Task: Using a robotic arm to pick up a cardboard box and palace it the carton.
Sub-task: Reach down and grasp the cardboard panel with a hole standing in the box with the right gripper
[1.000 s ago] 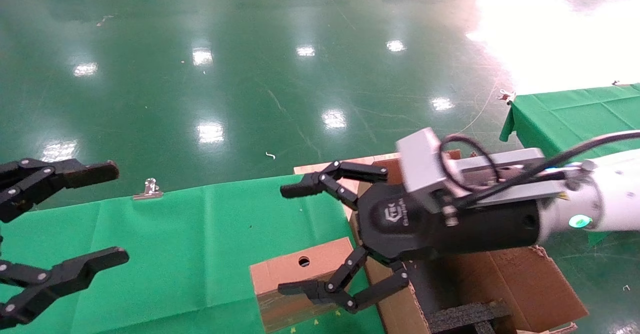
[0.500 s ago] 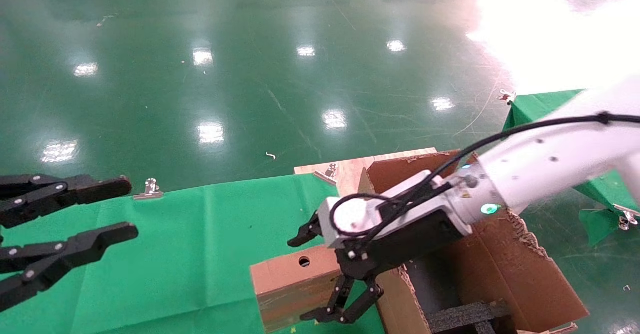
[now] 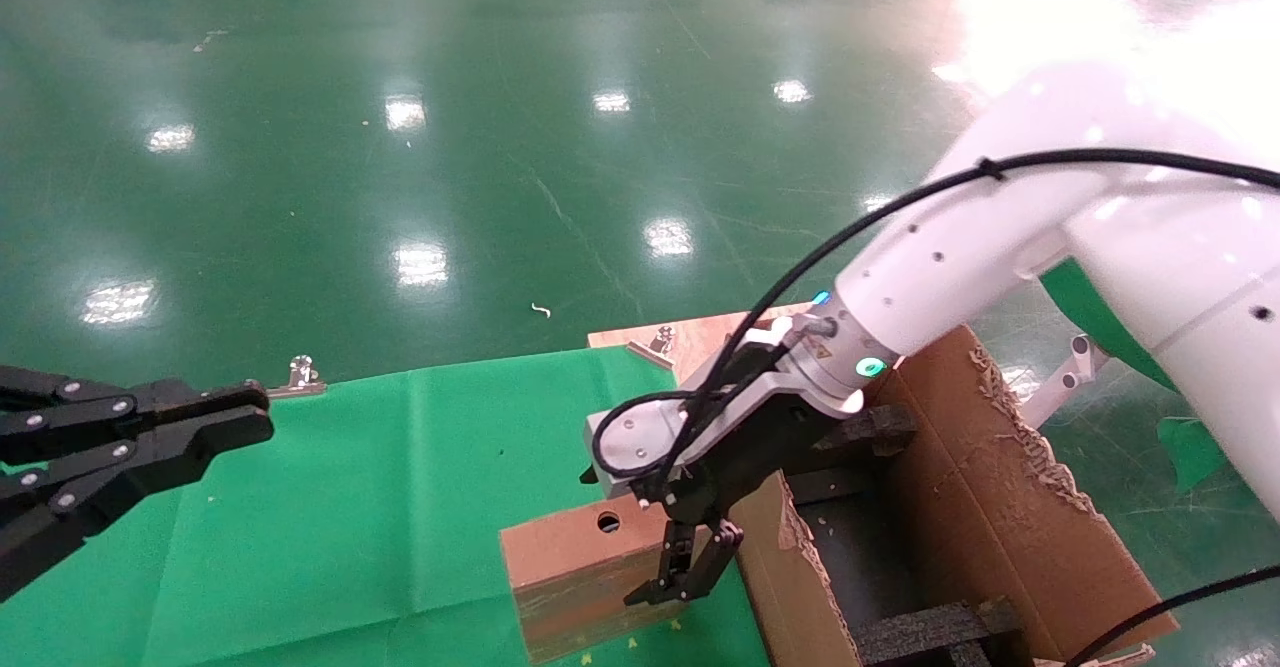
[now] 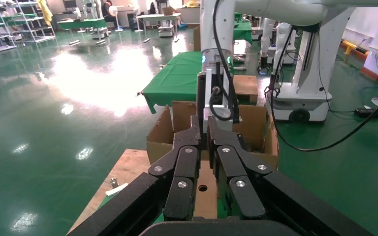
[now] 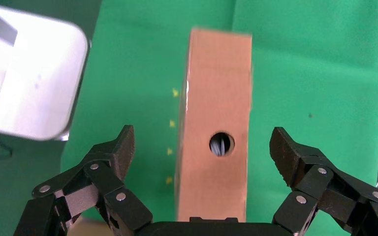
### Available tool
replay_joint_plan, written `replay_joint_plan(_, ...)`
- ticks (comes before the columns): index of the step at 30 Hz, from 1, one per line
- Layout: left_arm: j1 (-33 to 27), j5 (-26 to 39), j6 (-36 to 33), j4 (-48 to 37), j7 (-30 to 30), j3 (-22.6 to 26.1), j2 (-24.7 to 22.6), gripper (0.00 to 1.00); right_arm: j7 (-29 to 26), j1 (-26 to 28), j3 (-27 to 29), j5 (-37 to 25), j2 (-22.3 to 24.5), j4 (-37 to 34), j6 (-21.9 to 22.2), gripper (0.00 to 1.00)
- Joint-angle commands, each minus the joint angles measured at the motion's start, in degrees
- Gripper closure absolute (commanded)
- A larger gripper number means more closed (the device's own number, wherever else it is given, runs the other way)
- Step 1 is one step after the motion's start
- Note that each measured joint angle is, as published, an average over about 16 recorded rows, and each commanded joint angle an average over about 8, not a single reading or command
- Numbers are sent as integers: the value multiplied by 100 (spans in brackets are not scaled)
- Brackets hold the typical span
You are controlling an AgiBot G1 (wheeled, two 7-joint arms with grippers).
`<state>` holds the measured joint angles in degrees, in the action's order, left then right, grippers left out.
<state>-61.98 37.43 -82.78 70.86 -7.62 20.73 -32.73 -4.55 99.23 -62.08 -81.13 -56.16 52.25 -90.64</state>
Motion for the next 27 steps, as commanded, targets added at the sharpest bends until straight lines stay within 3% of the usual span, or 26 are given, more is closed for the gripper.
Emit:
replay_joint_plan(1,0,0,0,0,0,0,0,100,126,119,-161,-81,-143,-202,-3,0)
replay_joint_plan(5,0,0,0,0,0,0,0,100,354,263,-472,-171,-383,-499,-1,0)
replay_joint_plan(6,0,0,0,0,0,0,0,94,413,288,-544,-185,-440,-569,3,0)
replay_joint_plan(9,0,0,0,0,0,0,0,56,588,335,-708,-180,-588,-773,28,1)
replay_joint_plan(11,0,0,0,0,0,0,0,31,697,345,-773,-151,-657,-894,49,18)
replay_joint_plan(13,0,0,0,0,0,0,0,6,783,353,-815,-124,-707,-998,67,43)
replay_joint_plan(14,0,0,0,0,0,0,0,0,825,359,-835,-110,-731,-1052,74,55)
replay_joint_plan(17,1,-1,1,-1,0,0,1,0,905,375,-877,-94,-778,-1151,83,91)
replay_joint_plan(18,1,-1,1,-1,0,0,1,0,916,380,-888,-96,-787,-1168,84,97)
replay_joint_plan(27,2,-2,2,-1,0,0,1,0,906,369,-873,-85,-777,-1153,83,100)
